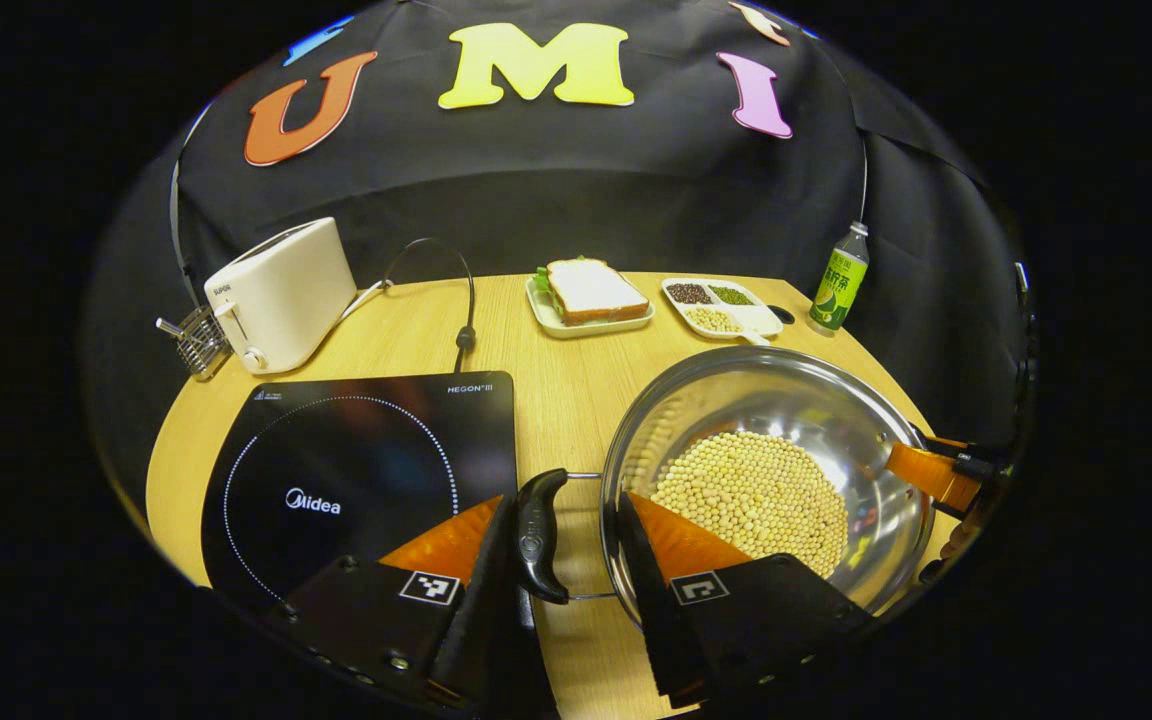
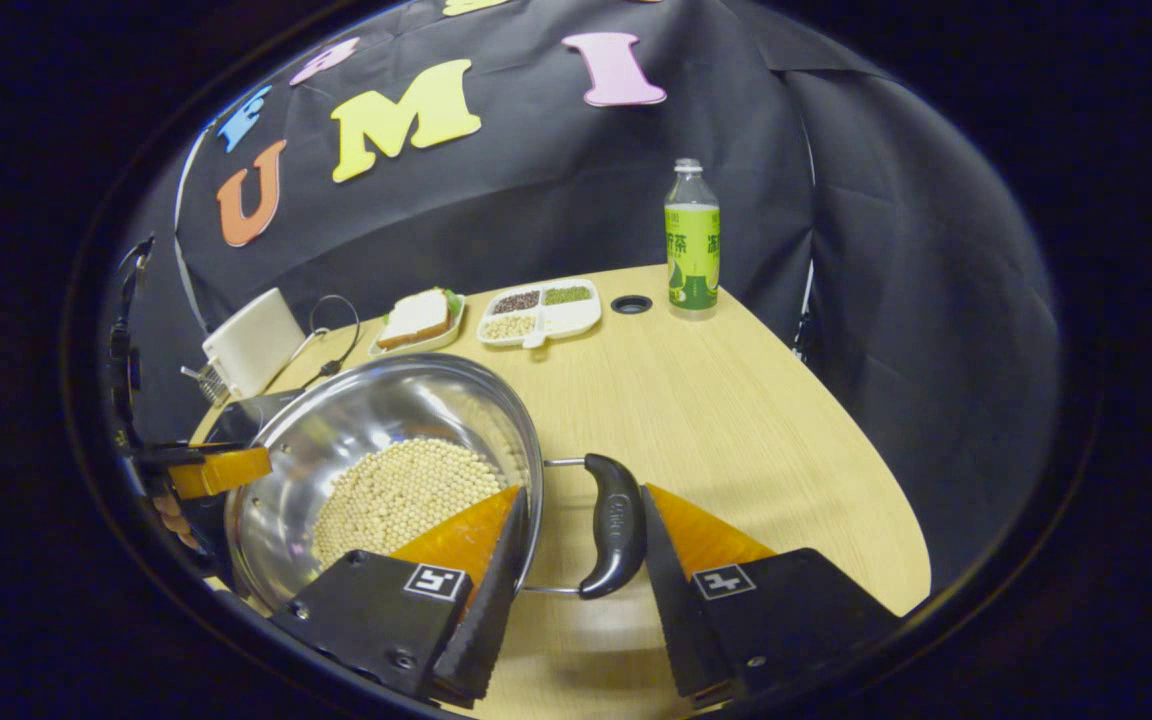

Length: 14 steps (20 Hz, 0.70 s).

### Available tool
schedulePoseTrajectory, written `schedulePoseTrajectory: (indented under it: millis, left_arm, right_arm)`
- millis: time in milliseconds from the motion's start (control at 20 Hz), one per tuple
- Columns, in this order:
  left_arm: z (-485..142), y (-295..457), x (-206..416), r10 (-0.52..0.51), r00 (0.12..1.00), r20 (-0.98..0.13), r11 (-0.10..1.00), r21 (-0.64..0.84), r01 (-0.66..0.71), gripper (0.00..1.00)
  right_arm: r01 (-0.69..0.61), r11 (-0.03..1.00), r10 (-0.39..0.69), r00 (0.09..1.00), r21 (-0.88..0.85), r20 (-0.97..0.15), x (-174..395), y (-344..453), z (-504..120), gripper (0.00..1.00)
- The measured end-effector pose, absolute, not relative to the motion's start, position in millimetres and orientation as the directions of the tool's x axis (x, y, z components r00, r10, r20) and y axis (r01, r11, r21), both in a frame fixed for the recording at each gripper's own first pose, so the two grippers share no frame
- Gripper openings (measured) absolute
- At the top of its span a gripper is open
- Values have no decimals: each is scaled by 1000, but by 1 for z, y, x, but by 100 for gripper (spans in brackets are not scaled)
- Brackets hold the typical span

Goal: First push the handle of the pot to place it horizontally, then grasp the pot with both hands and set it on the induction cooktop.

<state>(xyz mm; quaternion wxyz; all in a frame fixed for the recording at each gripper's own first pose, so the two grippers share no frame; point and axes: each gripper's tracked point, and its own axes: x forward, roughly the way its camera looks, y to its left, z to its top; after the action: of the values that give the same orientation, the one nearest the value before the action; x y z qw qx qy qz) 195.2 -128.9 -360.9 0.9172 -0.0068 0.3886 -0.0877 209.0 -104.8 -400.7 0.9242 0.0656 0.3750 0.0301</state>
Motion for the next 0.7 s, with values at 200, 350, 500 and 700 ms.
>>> schedulePoseTrajectory:
  millis: [200,350,500,700]
  left_arm:
    - [-361,-128,198,-147,691,-708,986,-53,155,62]
    - [-361,-128,197,-150,690,-708,986,-54,158,53]
    - [-361,-130,197,-165,692,-703,983,-57,176,57]
    - [-353,-135,182,-186,689,-700,979,-74,189,57]
  right_arm:
    - [24,987,104,671,161,-734,210,-103,-408,69]
    - [26,984,112,687,178,-718,211,-102,-406,65]
    - [37,985,96,691,168,-717,206,-104,-405,62]
    - [58,984,82,692,169,-717,190,-109,-393,61]
